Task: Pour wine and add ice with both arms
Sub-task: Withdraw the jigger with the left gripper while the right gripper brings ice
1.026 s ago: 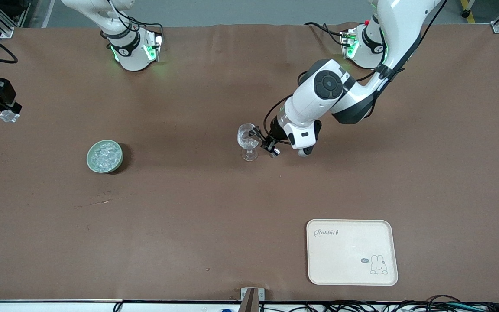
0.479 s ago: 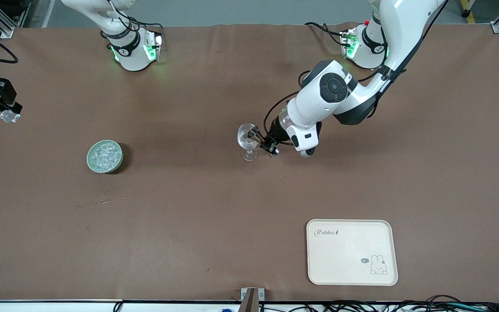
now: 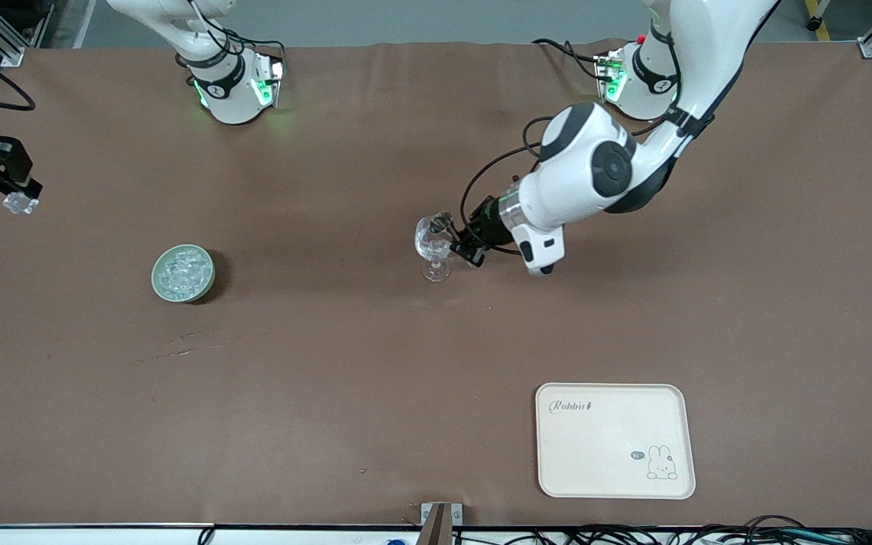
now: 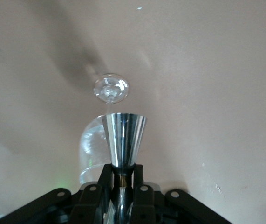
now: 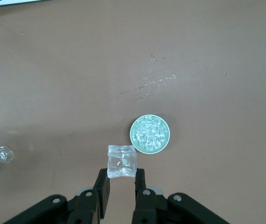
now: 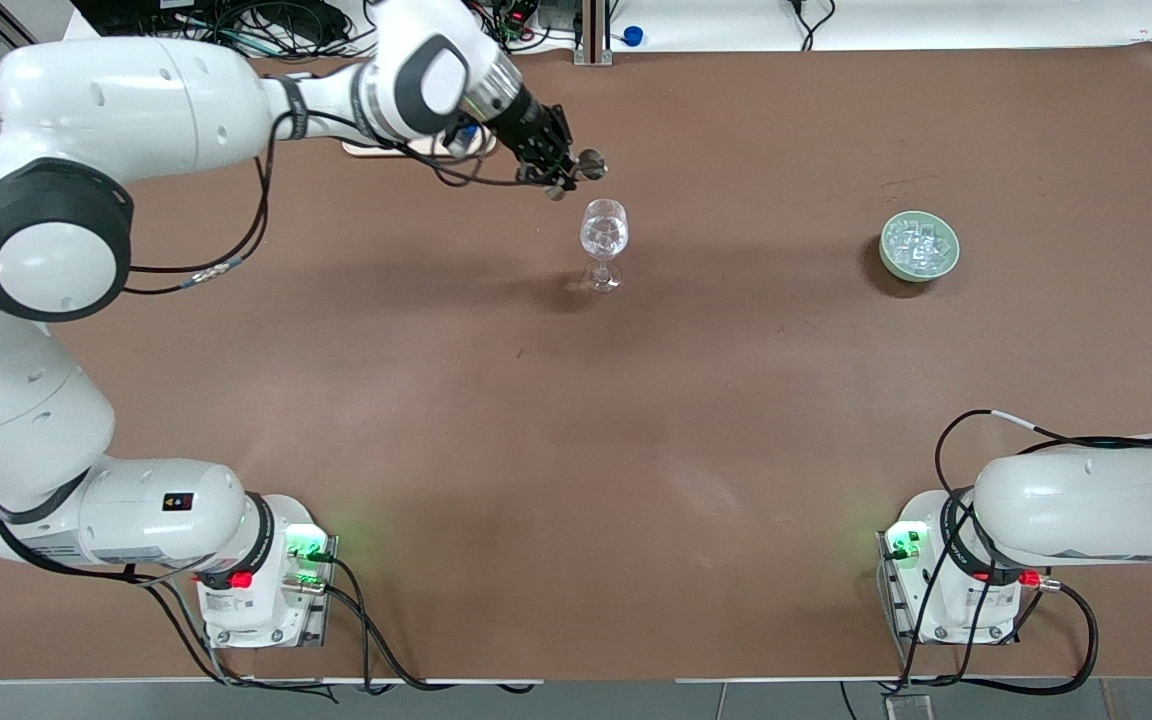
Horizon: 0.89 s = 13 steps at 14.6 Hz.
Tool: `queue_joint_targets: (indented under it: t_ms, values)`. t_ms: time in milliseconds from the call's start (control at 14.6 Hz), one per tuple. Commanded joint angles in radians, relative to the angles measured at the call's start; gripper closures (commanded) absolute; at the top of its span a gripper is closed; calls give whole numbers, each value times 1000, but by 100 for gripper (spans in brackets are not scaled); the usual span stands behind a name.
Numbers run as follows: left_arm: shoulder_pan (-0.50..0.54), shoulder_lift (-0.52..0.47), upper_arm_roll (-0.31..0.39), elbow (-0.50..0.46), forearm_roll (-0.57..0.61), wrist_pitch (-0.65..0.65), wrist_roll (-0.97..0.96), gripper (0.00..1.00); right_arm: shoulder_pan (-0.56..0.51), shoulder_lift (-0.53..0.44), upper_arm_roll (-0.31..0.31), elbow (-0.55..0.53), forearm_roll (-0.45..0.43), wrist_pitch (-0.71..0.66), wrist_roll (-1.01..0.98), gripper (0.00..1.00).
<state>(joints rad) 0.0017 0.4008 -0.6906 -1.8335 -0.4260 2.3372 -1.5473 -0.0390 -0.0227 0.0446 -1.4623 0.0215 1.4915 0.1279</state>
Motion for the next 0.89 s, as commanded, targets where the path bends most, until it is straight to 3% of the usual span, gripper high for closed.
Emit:
queue_joint_targets:
  t_ms: [0, 342, 684, 821]
  values:
    - [-5, -141, 138, -15, -208, -183, 186, 100, 43, -5, 4, -7, 14, 6, 109, 99]
    - [-8, -161, 316, -16, -393, -332, 373, 100, 131, 53, 43, -7, 14, 64, 332, 99]
    - [-11, -114, 477, 0, -535, -386, 519, 100, 142, 164, 265, -4, -15, 197, 710, 100]
    - [-19, -31, 526, 89, -563, -386, 512, 99, 148, 213, 351, -1, -70, 214, 849, 100]
